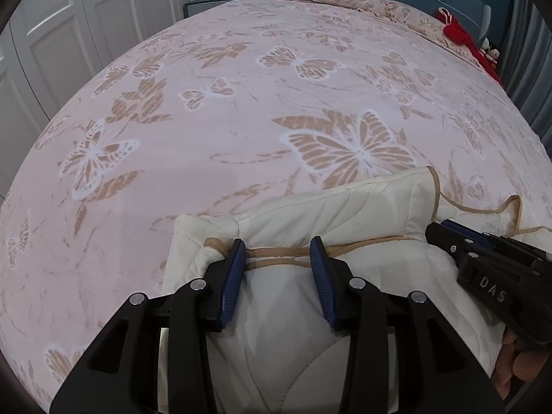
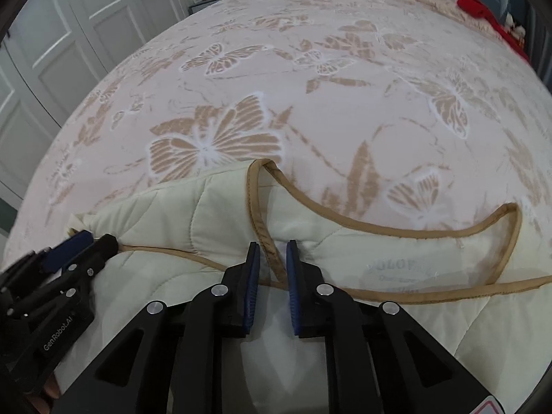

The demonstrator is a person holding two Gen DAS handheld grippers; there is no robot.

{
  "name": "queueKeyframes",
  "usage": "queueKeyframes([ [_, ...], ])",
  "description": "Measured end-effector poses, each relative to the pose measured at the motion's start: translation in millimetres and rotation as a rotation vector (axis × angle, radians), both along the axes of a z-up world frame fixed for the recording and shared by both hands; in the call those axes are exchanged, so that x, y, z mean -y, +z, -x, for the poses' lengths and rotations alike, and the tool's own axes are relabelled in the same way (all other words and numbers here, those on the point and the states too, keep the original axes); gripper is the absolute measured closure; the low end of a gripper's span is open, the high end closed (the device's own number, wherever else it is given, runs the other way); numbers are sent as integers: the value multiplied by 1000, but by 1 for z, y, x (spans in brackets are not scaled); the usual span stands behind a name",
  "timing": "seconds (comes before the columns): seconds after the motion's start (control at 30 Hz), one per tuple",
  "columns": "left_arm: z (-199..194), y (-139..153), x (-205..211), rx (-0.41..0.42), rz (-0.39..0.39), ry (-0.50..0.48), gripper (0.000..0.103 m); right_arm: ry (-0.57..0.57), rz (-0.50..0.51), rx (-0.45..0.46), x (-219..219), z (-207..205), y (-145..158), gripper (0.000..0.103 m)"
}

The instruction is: Fold large clothes

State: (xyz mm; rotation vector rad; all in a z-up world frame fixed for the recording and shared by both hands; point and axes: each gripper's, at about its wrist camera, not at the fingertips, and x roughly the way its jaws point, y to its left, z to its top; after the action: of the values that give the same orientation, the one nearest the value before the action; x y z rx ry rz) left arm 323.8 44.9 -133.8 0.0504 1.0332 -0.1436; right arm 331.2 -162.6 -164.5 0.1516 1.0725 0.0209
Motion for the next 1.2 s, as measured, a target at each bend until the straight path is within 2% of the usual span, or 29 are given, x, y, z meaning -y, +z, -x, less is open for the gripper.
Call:
queueKeyframes([
  [0.1,-1,-2,3,-1,-25,-5,65,-81,43,32,13,11,12,101],
  [0.23,-3,4,-2,-14,-2,-13,65,-214,-12,91,79,49,42,100],
  [0.33,-1,20,-4,-9,12,6,66,-281,11,108,132,79,59,100],
  [0.4,3,35,3,-1,16,9,66,-329,18,106,164,96,63,93],
  [0.57,8,70,63,35,59,-128,65,-475,-52,94,237,114,60,90],
  [0.67,4,81,116,-1,134,-212,62,-493,-119,75,256,112,48,88],
  [0.73,0,79,152,-43,175,-251,62,-471,-164,22,261,106,32,88],
  [0.87,-5,60,213,-112,161,-291,62,-395,-105,-28,244,108,22,88],
  [1.03,1,31,259,-156,102,-348,63,-372,-116,-19,244,115,18,89],
  [1.2,4,-2,283,-178,-11,-360,62,-365,-100,-30,247,115,9,99],
])
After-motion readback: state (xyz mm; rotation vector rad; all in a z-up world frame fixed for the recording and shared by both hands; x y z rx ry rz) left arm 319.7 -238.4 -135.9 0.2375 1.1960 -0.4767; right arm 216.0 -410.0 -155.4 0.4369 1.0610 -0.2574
